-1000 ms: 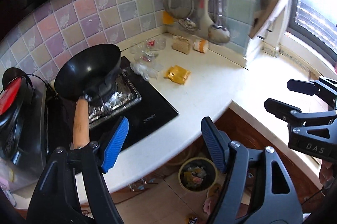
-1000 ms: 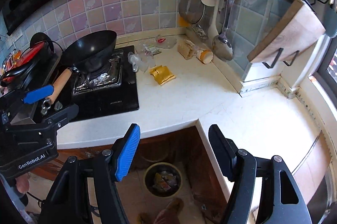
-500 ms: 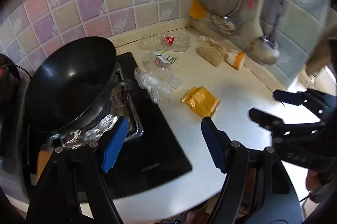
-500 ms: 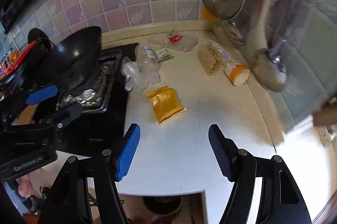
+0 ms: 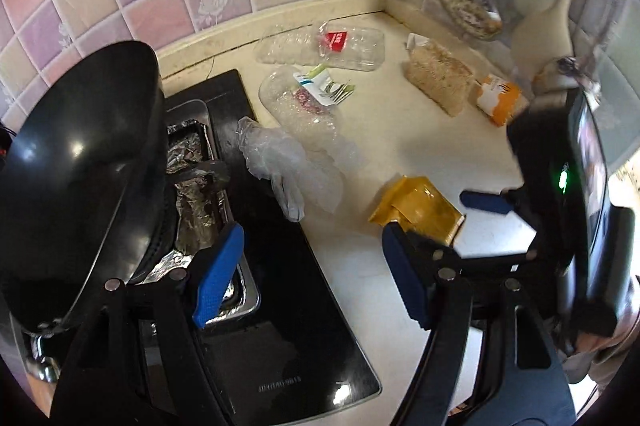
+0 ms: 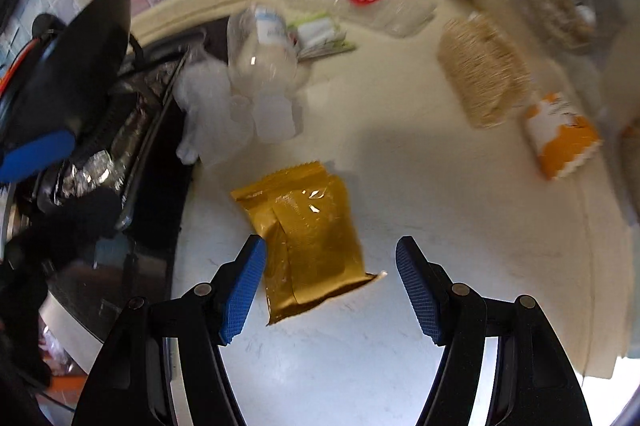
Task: Collect trash
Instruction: 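Grasp the clear plastic bag with the left tool while the right tool grasps the yellow snack packet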
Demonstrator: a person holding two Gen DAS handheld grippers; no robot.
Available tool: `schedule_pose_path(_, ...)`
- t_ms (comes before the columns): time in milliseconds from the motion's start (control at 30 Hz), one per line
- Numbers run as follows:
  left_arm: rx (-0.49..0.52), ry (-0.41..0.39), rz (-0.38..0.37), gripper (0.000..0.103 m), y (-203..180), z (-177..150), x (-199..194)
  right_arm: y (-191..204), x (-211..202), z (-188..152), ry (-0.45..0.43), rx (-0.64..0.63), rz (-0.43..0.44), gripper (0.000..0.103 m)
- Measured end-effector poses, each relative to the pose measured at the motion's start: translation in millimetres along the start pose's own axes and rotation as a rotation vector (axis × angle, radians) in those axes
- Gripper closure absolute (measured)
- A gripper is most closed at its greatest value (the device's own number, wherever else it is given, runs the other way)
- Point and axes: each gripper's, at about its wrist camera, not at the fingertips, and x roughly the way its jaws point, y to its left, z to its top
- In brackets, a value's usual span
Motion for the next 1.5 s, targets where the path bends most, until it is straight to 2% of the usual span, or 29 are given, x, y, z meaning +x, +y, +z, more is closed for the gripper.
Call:
schedule_pose_path(67,-0.021,0.011,-0.013,0.034,3.3,4.6,9.0,4.5,8.2,-0.8,-0.012,-0.055,-0.037,0.035)
schedule_pose_path(167,-0.031,0.019,-0.013,0.034,4.0,10.5,20.5,8.5,10.9,-0.4,-0.050,-0.110,-0.054,0.049)
schedule_pose_path(200,-0.033,0.023,-0.012,0.034,3.4,13.2,26.9,7.1,11.1,0.4,-0.065,-0.114,-0.065,0.063)
schedule_pose_path(233,-0.036,0.025,-0.010,0.034,3.1,15.1,30.4,3.5,12.5,2.4,-0.069,-0.106,-0.076,0.073)
schedule_pose_path(267,-0.041,0.028,-0.007,0.034,2.6,16.9,34.5,-3.3,13.7,5.4,-0.070,-0.076,-0.073,0.073)
schedule_pose_path(300,-0.047,0.032,-0.006,0.034,2.2,18.9,39.0,-11.7,14.1,8.5,-0.077,-0.038,-0.081,0.086)
schedule_pose_path(333,-0.053,0.036,-0.003,0.034,1.8,20.6,42.4,-18.9,13.5,11.7,-0.083,-0.012,-0.082,0.093)
schedule_pose_path(500,-0.082,0.047,0.036,0.043,2.7,30.7,61.0,-46.2,7.0,21.9,-0.113,0.089,-0.080,0.096)
schedule_pose_path(567,-0.106,0.057,0.053,0.051,4.7,35.6,71.2,-50.4,4.2,23.1,-0.118,0.102,-0.074,0.096)
schedule_pose_path(733,-0.147,0.080,0.085,0.061,8.8,43.4,90.7,-52.7,1.7,17.2,-0.122,0.119,-0.064,0.098)
schedule_pose_path(800,-0.157,0.095,0.096,0.071,9.9,45.5,98.9,-53.4,0.1,11.6,-0.119,0.132,-0.051,0.099)
schedule_pose_path(867,-0.167,0.115,0.115,0.089,11.6,45.6,107.1,-54.7,-2.9,7.2,-0.126,0.147,-0.036,0.101)
schedule_pose_path(900,-0.171,0.122,0.116,0.093,12.5,45.2,109.6,-53.2,-10.5,-0.9,-0.132,0.150,-0.030,0.103)
schedule_pose_path(1033,-0.183,0.106,0.121,0.099,13.2,41.5,105.6,-54.1,-25.1,-11.1,-0.160,0.167,-0.016,0.103)
schedule_pose_path(1233,-0.174,0.051,0.113,0.100,9.7,29.3,72.0,-58.9,-52.9,-26.4,-0.214,0.216,0.012,0.103)
schedule_pose_path(1300,-0.163,0.039,0.093,0.100,6.7,23.1,57.6,-61.9,-55.3,-30.7,-0.212,0.235,0.018,0.103)
schedule_pose_path(1400,-0.140,0.022,0.073,0.100,-0.6,12.4,36.7,-68.9,-50.0,-32.5,-0.171,0.268,0.083,0.101)
schedule_pose_path(1467,-0.130,0.010,0.052,0.100,-4.2,4.3,22.8,-70.1,-45.5,-30.7,-0.157,0.278,0.111,0.085)
schedule_pose_path(1500,-0.130,0.003,0.043,0.100,-5.6,0.4,16.4,-68.5,-44.9,-29.8,-0.164,0.276,0.108,0.060)
